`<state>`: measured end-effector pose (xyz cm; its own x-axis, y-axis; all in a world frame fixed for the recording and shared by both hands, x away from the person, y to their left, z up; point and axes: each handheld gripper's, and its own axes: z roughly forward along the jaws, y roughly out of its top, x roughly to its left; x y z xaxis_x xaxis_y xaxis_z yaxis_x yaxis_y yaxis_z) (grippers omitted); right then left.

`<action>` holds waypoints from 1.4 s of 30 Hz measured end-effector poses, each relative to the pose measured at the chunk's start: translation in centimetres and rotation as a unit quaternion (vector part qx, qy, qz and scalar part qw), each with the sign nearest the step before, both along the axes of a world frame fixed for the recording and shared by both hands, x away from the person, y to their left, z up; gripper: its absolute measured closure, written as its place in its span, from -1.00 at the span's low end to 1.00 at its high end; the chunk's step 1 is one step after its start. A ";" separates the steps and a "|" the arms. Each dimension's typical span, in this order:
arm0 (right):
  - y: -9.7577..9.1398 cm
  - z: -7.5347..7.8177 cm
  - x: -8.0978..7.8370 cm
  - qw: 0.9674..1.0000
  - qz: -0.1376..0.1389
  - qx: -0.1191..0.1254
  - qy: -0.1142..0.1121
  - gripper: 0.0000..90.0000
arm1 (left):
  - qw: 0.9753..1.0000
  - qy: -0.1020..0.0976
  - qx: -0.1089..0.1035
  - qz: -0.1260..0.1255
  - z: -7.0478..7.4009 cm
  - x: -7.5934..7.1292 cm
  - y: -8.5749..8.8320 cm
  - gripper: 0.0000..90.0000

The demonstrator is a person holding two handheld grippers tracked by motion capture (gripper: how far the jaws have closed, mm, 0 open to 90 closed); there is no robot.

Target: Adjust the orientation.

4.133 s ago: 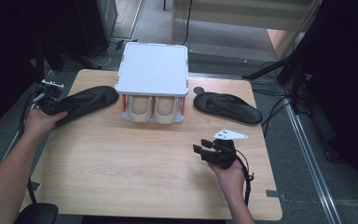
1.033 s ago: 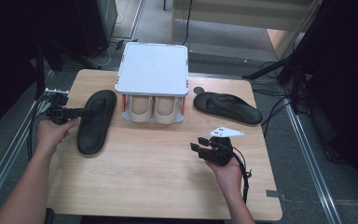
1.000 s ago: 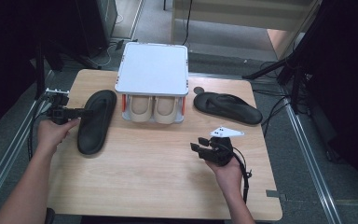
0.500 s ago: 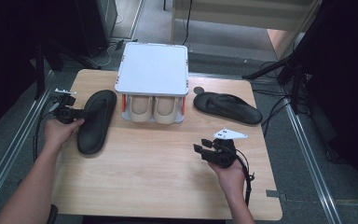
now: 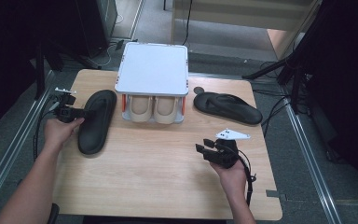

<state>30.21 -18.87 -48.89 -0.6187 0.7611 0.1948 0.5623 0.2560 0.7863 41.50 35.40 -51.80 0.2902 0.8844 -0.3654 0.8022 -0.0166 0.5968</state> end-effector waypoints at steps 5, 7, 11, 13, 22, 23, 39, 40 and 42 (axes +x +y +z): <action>0.1 0.0 0.1 1.000 0.000 0.000 0.000 0.27 | 1.000 0.001 -0.004 0.007 0.2 -0.1 -0.1 0.55; 0.0 0.0 0.1 1.000 0.000 0.000 -0.001 0.27 | 1.000 0.004 -0.011 0.011 0.4 -0.2 -0.1 0.55; -0.1 0.1 0.1 1.000 0.000 0.000 -0.001 0.27 | 1.000 0.002 -0.017 0.019 0.8 -0.6 -0.1 0.55; -0.2 0.0 0.2 1.000 0.001 0.001 0.000 0.27 | 1.000 0.000 -0.020 0.021 1.1 -0.8 0.0 0.55; -0.3 0.1 0.4 1.000 0.000 0.006 -0.001 0.27 | 0.999 -0.004 -0.023 0.023 2.3 -2.0 -0.7 0.55; -0.3 0.1 0.4 1.000 0.000 0.007 -0.001 0.27 | 0.999 -0.006 -0.025 0.025 2.4 -2.1 -0.8 0.55; -1.1 0.4 1.2 1.000 -0.012 0.020 -0.003 0.27 | 0.999 -0.009 -0.028 0.014 3.9 -6.2 -2.1 0.55; -1.2 0.4 1.2 1.000 -0.012 0.020 -0.003 0.27 | 1.000 -0.008 -0.026 0.011 4.0 -6.6 -2.2 0.55; -1.3 0.5 1.3 1.000 -0.015 0.021 -0.002 0.27 | 1.000 -0.011 -0.024 0.009 4.1 -7.2 -2.5 0.55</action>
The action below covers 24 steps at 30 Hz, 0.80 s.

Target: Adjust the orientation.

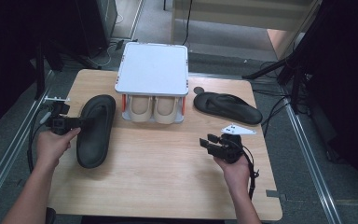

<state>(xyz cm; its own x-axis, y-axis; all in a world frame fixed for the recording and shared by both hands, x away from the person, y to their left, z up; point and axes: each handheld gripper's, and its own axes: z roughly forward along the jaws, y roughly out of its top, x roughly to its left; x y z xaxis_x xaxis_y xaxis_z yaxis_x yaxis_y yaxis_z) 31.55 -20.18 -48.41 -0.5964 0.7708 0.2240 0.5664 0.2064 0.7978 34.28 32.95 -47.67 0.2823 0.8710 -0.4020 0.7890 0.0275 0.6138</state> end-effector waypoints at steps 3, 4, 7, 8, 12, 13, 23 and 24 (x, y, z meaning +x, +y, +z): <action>-0.2 0.0 0.2 1.000 -0.001 0.002 -0.003 0.27 | 1.000 0.002 0.002 -0.006 0.2 -0.7 -0.3 0.55; -0.2 0.1 0.3 1.000 -0.002 0.002 -0.001 0.27 | 1.000 -0.002 0.002 -0.003 0.2 -1.0 -0.5 0.55; -0.4 0.2 0.5 1.000 -0.004 0.003 -0.005 0.27 | 1.000 -0.004 0.002 -0.007 0.4 -1.9 -0.8 0.55; -0.4 0.2 0.5 1.000 -0.006 0.004 -0.006 0.27 | 1.000 -0.002 0.001 -0.009 0.5 -2.2 -0.9 0.55; -0.6 0.3 0.8 1.000 -0.011 0.008 -0.006 0.27 | 1.000 -0.008 -0.010 -0.014 0.7 -3.7 -1.6 0.55; -0.6 0.3 0.9 1.000 -0.011 0.009 -0.004 0.27 | 1.000 -0.008 -0.013 -0.018 0.7 -4.0 -1.8 0.55; 0.2 0.4 1.7 1.000 -0.001 0.005 -0.008 0.27 | 0.999 -0.017 -0.019 -0.044 0.2 -6.8 -4.7 0.54; 0.3 0.4 1.8 1.000 0.000 0.004 -0.010 0.27 | 0.999 -0.016 -0.020 -0.046 0.2 -6.9 -4.9 0.54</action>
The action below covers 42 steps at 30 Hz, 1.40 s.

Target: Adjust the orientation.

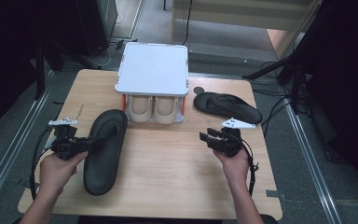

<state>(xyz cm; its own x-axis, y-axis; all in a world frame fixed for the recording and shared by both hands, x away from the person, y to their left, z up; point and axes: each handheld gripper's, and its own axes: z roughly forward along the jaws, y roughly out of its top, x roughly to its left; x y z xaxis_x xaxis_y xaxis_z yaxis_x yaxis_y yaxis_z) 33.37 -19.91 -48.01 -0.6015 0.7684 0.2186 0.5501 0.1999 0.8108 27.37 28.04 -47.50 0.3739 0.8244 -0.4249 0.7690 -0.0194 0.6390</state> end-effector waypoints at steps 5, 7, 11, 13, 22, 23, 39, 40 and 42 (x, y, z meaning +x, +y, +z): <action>0.3 0.1 0.4 1.000 0.004 -0.001 0.000 0.27 | 1.000 0.010 -0.004 -0.009 -0.6 -0.6 -1.0 0.54; 0.3 0.1 0.6 1.000 0.004 0.000 -0.001 0.27 | 1.000 0.018 0.005 -0.016 -0.9 -0.7 -1.6 0.54; 0.3 0.2 0.7 1.000 0.003 0.001 -0.002 0.27 | 0.999 0.028 0.006 -0.026 -1.6 -0.6 -2.7 0.54; 0.2 0.2 0.7 1.000 0.000 0.001 -0.002 0.27 | 0.999 0.029 0.003 -0.032 -1.9 -0.5 -3.3 0.54; -0.1 0.2 0.7 1.000 -0.006 -0.003 -0.001 0.27 | 0.998 0.027 0.012 -0.049 -3.1 0.3 -6.3 0.54; -0.2 0.2 0.6 1.000 -0.006 -0.004 -0.001 0.27 | 0.998 0.025 0.013 -0.048 -3.2 0.3 -6.6 0.54; -0.9 0.1 0.7 1.000 -0.017 0.004 -0.003 0.27 | 0.997 0.036 0.021 -0.068 -4.4 0.9 -7.5 0.46; -1.0 0.2 0.7 1.000 -0.018 0.004 -0.003 0.27 | 0.997 0.035 0.020 -0.069 -4.3 0.9 -7.4 0.43; -1.1 0.2 0.7 1.000 -0.018 0.003 -0.005 0.27 | 0.997 0.032 0.016 -0.069 -4.0 0.8 -7.3 0.36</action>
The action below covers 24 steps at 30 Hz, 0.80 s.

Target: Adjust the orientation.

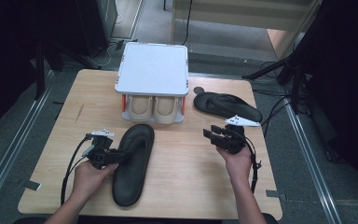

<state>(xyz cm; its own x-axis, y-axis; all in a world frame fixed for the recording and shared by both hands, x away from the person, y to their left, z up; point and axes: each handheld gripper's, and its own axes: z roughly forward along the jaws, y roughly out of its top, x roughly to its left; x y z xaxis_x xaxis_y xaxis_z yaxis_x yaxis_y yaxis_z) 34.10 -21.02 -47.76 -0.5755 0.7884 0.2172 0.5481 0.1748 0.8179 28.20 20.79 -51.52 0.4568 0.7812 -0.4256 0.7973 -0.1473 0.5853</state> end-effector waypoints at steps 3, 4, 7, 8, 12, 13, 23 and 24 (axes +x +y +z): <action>-0.3 0.1 0.0 1.000 -0.004 -0.001 -0.001 0.28 | 1.000 -0.011 -0.004 0.001 0.6 -0.2 0.3 0.27; -0.3 0.1 0.0 1.000 -0.006 -0.003 -0.001 0.28 | 1.000 -0.012 -0.003 0.002 0.8 -0.2 0.5 0.24; -0.7 0.3 0.1 1.000 -0.011 -0.010 -0.004 0.28 | 1.000 -0.014 -0.007 0.005 1.2 -0.3 1.2 0.18; -0.8 0.3 0.2 1.000 -0.014 -0.008 -0.005 0.28 | 1.000 -0.019 -0.011 0.007 1.4 -0.4 1.5 0.19; -1.4 0.2 0.5 1.000 -0.020 -0.009 -0.002 0.35 | 1.000 -0.024 -0.007 0.008 2.0 -0.3 2.4 0.14; -1.6 0.2 0.5 1.000 -0.022 -0.009 -0.001 0.37 | 1.000 -0.026 -0.006 0.010 2.1 -0.3 2.6 0.14; -2.3 0.7 1.2 0.999 -0.042 0.018 0.008 0.79 | 0.999 -0.034 -0.003 0.016 2.4 0.0 4.1 0.13; -2.4 0.8 1.3 0.999 -0.043 0.019 0.008 0.83 | 0.999 -0.033 -0.004 0.015 2.4 0.0 4.1 0.11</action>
